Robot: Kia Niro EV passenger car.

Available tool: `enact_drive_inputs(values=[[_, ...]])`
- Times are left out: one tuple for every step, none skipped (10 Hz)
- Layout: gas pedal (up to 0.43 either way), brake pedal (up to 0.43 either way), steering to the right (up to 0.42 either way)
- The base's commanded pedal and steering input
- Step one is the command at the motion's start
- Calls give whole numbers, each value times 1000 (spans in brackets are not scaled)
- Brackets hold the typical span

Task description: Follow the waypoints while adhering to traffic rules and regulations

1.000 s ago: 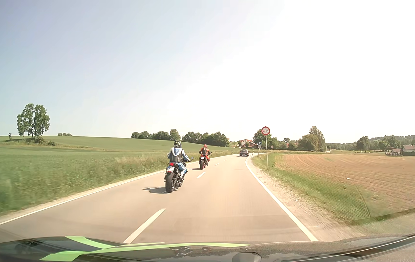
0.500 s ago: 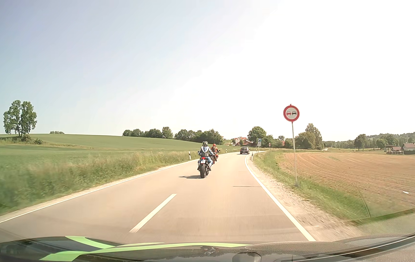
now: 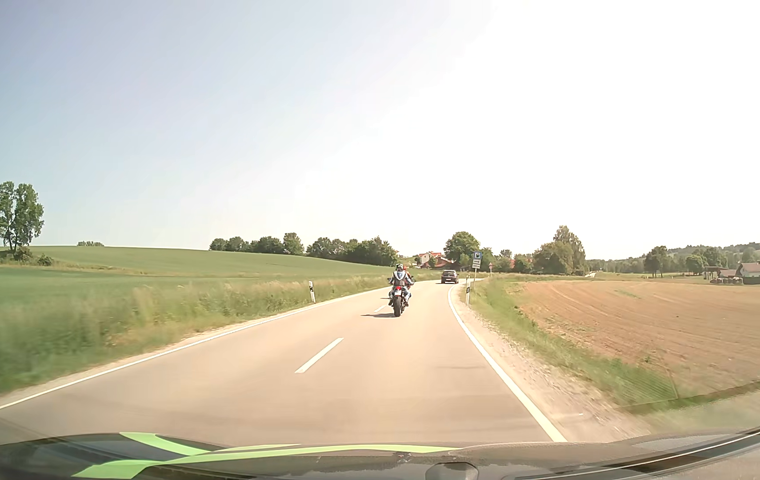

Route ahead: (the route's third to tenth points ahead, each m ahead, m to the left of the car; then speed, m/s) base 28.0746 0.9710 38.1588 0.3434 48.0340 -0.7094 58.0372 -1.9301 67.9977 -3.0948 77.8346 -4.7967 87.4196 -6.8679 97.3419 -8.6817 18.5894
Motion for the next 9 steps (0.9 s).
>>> enact_drive_inputs(values=[[98, 0, 6], [98, 0, 5], [110, 0, 6], [118, 0, 5], [118, 0, 6], [130, 0, 6], [130, 0, 5], [130, 0, 6], [130, 0, 6]])
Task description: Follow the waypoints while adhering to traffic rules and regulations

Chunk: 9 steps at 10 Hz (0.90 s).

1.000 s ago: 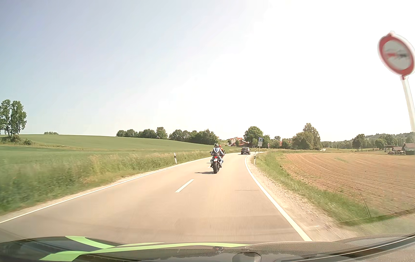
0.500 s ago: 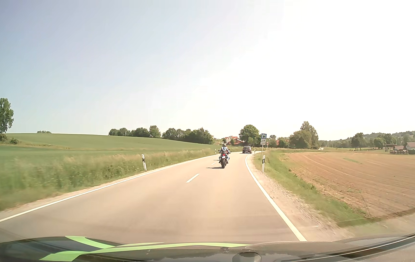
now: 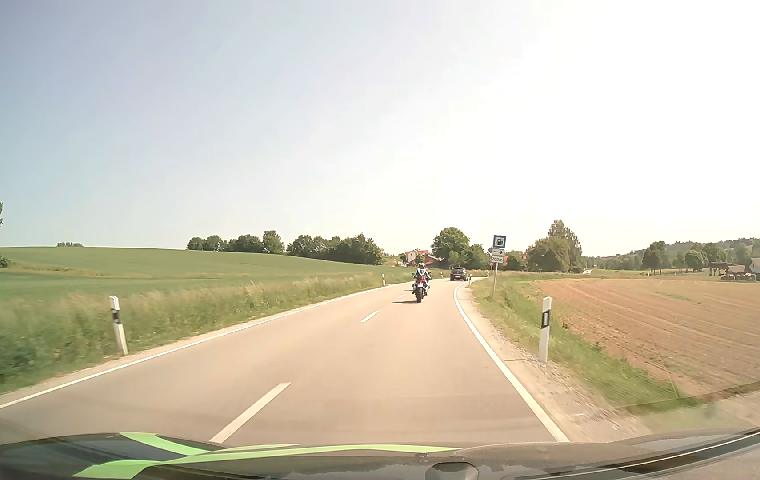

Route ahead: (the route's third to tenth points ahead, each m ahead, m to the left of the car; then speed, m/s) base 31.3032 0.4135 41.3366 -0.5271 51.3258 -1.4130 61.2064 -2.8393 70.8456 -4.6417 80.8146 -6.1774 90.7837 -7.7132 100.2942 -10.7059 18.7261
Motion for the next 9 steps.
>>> enact_drive_inputs(values=[[130, 0, 9], [130, 0, 12], [130, 0, 14], [130, 0, 14], [130, 0, 14], [130, 0, 16], [130, 0, 18], [130, 0, 19], [130, 0, 19]])
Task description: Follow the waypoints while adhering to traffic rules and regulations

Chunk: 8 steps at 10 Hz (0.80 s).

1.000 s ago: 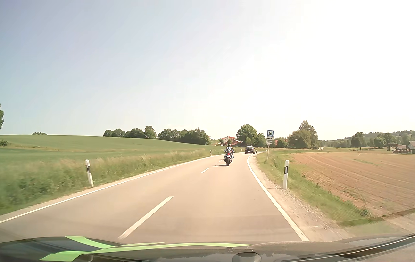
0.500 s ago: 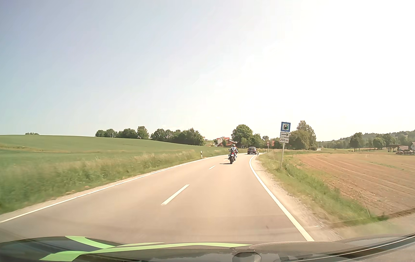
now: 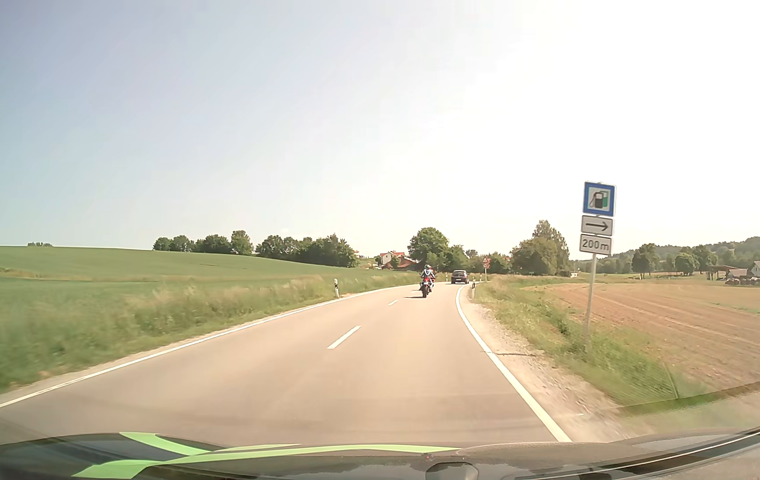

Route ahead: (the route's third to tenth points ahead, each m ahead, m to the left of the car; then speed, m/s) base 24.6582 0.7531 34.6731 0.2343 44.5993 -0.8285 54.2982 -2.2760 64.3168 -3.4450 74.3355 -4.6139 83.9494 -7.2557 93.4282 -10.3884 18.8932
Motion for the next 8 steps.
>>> enact_drive_inputs(values=[[130, 0, 18], [130, 0, 18], [130, 0, 17], [130, 0, 14], [130, 0, 10], [118, 0, 10], [118, 0, 11], [118, 0, 12]])
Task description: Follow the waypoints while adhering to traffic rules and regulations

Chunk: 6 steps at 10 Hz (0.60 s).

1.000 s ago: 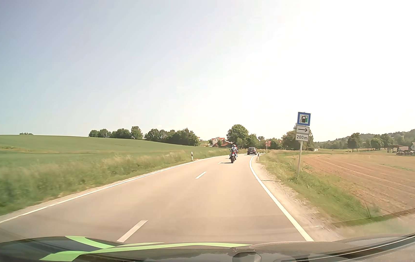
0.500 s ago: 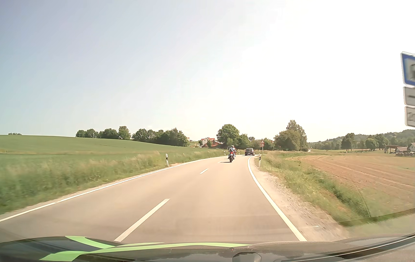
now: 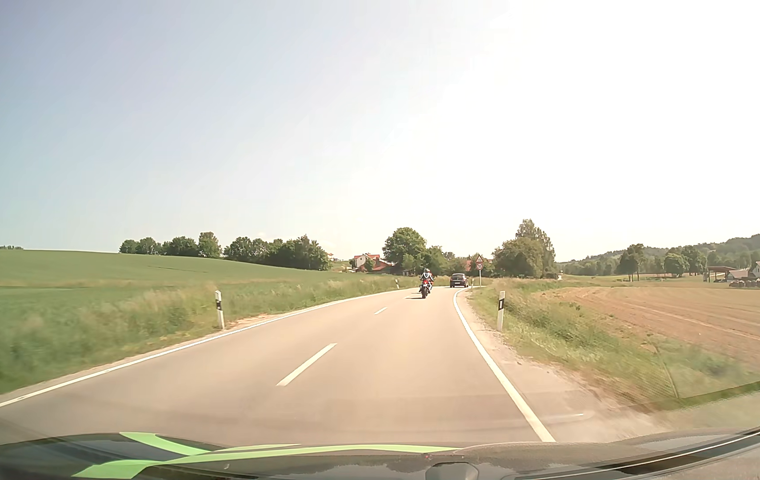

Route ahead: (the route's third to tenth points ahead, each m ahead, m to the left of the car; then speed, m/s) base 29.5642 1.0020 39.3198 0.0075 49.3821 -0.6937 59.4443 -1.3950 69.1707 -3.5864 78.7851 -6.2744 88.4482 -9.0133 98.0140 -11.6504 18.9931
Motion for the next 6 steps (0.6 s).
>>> enact_drive_inputs(values=[[118, 0, 13], [118, 0, 13], [87, 0, 12], [0, 0, 10], [0, 0, 10], [0, 0, 10]])
